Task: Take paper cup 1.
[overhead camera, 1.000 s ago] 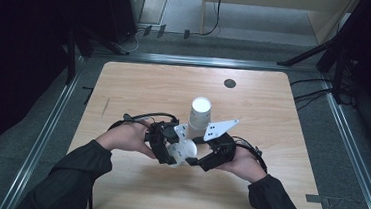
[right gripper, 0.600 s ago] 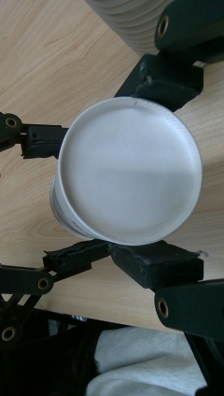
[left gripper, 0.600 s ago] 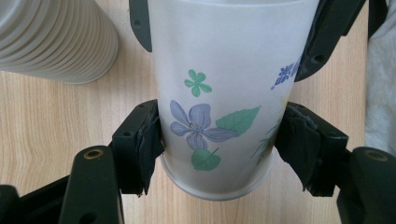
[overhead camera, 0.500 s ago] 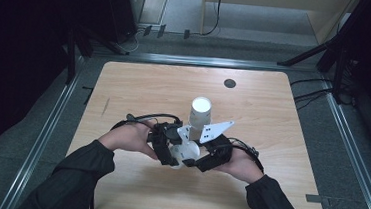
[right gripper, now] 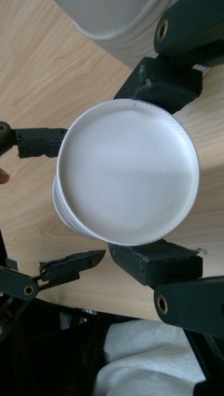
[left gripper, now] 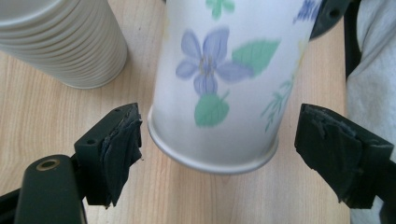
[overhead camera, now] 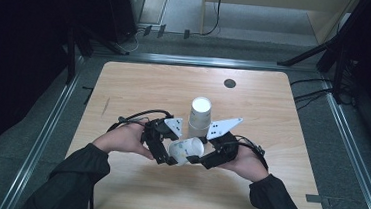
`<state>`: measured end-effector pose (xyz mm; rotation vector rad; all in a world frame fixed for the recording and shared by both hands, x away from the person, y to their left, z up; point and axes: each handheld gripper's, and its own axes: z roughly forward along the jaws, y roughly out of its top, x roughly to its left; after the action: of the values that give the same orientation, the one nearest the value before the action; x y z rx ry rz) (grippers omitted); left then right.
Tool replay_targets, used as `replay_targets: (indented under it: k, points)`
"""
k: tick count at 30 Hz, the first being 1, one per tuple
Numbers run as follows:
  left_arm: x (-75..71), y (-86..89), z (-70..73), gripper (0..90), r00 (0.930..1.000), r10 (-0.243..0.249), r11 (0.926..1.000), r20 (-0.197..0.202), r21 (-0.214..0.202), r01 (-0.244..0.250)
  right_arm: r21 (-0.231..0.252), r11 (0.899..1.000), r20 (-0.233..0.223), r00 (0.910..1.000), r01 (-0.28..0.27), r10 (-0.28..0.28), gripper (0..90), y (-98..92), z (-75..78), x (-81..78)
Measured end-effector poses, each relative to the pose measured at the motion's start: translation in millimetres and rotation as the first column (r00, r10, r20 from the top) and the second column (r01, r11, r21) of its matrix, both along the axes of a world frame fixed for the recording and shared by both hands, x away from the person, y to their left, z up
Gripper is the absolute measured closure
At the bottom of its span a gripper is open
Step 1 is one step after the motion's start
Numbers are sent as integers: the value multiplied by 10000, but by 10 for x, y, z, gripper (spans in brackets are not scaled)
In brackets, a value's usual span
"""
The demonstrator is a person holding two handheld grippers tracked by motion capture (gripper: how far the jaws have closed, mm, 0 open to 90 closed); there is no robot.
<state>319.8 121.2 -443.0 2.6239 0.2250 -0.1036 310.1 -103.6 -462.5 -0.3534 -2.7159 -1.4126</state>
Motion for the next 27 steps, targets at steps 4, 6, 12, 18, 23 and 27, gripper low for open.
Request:
replay_targets:
  k: [4, 6, 12, 18, 23, 27]
  points:
    - [-2, 70, -51, 147, 9983, 511, 9970, -296, -565, -527, 151, 9999, -36, 10000, 73, -72, 347, -40, 24, 21]
    - [-9, 104, -68, 148, 9969, 701, 9940, -347, -814, -727, 214, 9997, -128, 9999, 77, -75, 347, -48, 31, 23]
    - [-34, 168, -109, 148, 9927, 1134, 9804, -414, -1573, -1186, 311, 9995, -266, 9996, -23, 31, 347, -45, 35, 19]
    - [-125, 147, -191, 128, 9883, 1428, 9613, -541, -2303, -1515, 379, 9993, -340, 9994, -46, 59, 346, -39, 52, 5]
    - [-131, 128, -228, 129, 9855, 1555, 9490, -682, -2666, -1682, 409, 9991, -404, 9991, -73, 90, 346, -41, 57, 1]
    - [-151, 126, -251, 134, 9841, 1570, 9274, -829, -3302, -1758, 607, 9981, -538, 9985, -107, 140, 346, -57, 74, 6]
